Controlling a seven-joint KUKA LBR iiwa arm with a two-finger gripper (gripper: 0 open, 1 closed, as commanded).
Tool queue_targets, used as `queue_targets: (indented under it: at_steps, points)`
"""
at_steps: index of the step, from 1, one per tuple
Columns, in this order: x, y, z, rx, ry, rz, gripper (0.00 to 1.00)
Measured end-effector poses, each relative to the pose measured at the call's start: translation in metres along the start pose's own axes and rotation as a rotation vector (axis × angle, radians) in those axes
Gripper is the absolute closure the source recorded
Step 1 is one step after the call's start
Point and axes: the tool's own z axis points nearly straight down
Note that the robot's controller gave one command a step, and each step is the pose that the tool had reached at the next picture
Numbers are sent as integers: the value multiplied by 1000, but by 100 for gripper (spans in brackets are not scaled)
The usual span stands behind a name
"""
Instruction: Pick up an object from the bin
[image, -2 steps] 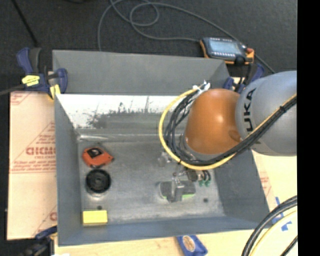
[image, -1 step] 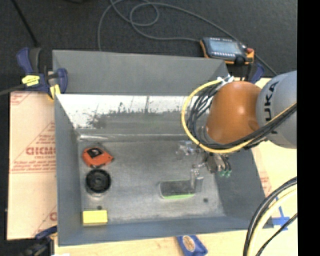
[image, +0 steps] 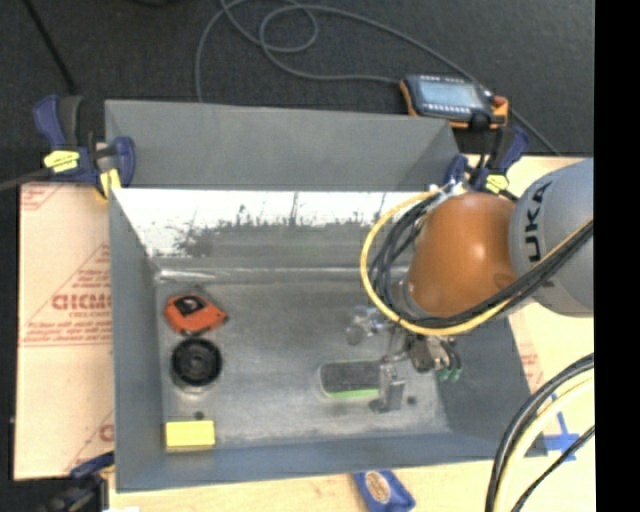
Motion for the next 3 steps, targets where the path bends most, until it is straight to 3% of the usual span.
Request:
queue_targets:
  at_steps: [1,2,3]
  points:
    - [7,-5,71,-1,-1,-1,0]
    - [26,-8,69,-1,-1,36,100]
    - [26,-8,69,-1,0,36,100]
